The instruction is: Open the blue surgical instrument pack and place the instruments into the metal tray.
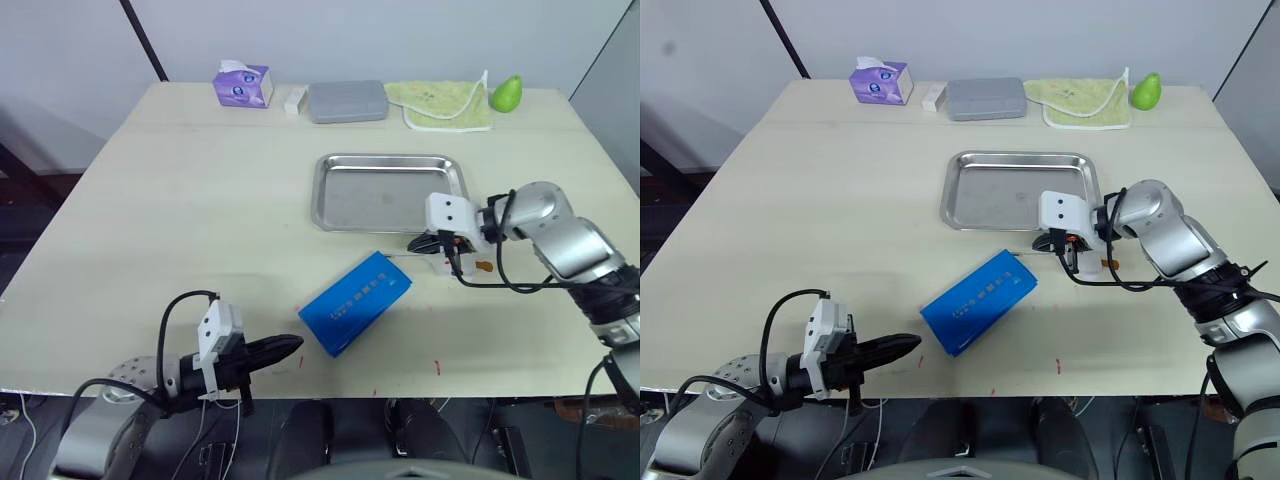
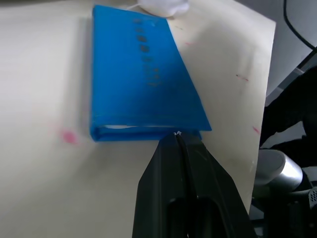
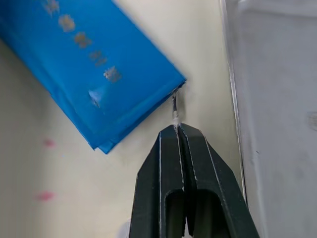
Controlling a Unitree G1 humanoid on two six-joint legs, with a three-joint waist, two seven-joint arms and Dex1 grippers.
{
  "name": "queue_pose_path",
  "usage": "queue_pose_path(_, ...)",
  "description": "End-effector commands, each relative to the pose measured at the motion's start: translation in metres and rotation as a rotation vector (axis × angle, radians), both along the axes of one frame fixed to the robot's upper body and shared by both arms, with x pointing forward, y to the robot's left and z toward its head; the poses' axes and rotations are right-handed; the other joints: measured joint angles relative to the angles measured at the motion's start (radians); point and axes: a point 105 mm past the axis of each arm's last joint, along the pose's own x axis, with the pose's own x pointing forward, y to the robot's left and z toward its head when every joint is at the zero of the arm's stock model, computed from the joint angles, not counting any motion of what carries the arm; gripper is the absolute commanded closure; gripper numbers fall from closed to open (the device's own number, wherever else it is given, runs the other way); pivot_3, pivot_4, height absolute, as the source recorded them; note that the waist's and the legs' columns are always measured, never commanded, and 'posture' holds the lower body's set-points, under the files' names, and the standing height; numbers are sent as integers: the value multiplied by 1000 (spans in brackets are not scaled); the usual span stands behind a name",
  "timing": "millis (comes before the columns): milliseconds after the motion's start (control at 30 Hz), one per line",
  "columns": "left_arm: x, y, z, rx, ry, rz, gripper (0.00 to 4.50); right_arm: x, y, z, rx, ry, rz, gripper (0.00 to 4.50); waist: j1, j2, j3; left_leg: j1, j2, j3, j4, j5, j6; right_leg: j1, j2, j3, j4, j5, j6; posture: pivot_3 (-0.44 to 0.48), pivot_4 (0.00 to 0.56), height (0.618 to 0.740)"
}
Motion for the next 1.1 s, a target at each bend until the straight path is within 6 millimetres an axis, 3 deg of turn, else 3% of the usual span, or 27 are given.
queue_pose_path(33, 2, -6, 1, 6, -27, -3, 4500, 8, 1, 7, -59, -57, 40, 4468, 1, 0, 0, 0, 0, 0, 0, 0, 0, 0, 0, 0, 0, 0, 0, 0, 150, 736)
queue_pose_path(300, 9, -8, -9, 28, -26, 13, 4500, 16, 10, -10, -163, -39, 97, 4468, -1, 0, 0, 0, 0, 0, 0, 0, 0, 0, 0, -1, 1, 0, 0, 0, 150, 736)
queue_pose_path(467, 18, -15, -14, 35, -50, 26, 4500, 10, 19, -28, -234, -19, 168, 4468, -1, 1, 0, 0, -1, 0, 0, 0, 0, 0, -1, 0, 1, 0, 0, 0, 150, 736)
queue_pose_path(733, 28, -24, -3, 35, -101, 26, 4500, -28, 26, -29, -141, 88, 238, 4468, 1, 1, 0, 0, 0, -1, 0, 0, 0, 0, -1, -2, 1, 0, 0, 0, 150, 736)
queue_pose_path(900, 32, -30, 10, 50, -123, -20, 4500, -52, 19, -31, -92, 133, 220, 4468, 4, 1, 0, 0, 0, -3, 0, 0, 0, 1, -2, -4, 1, 0, 0, 0, 150, 736)
queue_pose_path(1100, 51, -36, 17, 72, -138, -84, 4500, -73, 9, -36, -46, 178, 122, 4468, 6, 1, 0, 0, -3, -3, 0, 0, 0, 1, -2, -4, 1, 0, 0, 0, 150, 736)
